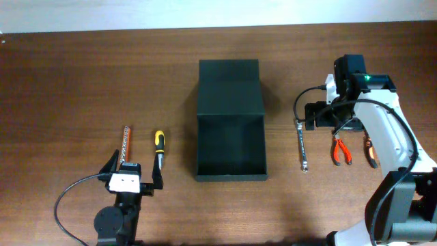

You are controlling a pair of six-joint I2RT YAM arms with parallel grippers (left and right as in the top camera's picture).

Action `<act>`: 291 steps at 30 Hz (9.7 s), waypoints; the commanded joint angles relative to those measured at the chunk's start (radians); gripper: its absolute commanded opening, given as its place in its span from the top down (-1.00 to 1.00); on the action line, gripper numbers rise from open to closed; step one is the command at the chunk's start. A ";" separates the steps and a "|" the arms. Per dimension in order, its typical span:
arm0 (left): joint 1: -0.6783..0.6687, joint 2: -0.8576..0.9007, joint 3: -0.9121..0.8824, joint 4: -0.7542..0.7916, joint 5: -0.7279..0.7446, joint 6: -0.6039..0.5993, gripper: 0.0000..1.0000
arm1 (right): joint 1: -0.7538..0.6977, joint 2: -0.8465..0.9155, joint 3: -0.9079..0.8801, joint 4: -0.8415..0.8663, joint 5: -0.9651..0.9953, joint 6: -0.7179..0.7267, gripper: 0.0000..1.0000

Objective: Pack container
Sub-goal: 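Move the right gripper over the silver wrench, then lower the right gripper and close it on the wrench's shaft, then lift the wrench and carry it over the black box, then lower the wrench into the box and open the right gripper, then move the right gripper back over the red-black diagonal cutters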

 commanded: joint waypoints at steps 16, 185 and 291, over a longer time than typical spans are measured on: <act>0.006 -0.007 -0.004 -0.004 -0.007 0.020 -0.99 | 0.159 0.123 0.018 -0.027 0.097 0.029 -0.98; 0.007 -0.007 -0.004 -0.004 -0.007 0.020 -0.98 | 0.651 0.438 0.633 -0.348 -0.100 -0.257 0.92; 0.007 -0.007 -0.004 -0.004 -0.007 0.019 -0.99 | 0.286 -0.053 0.914 -0.596 0.146 -0.047 -0.98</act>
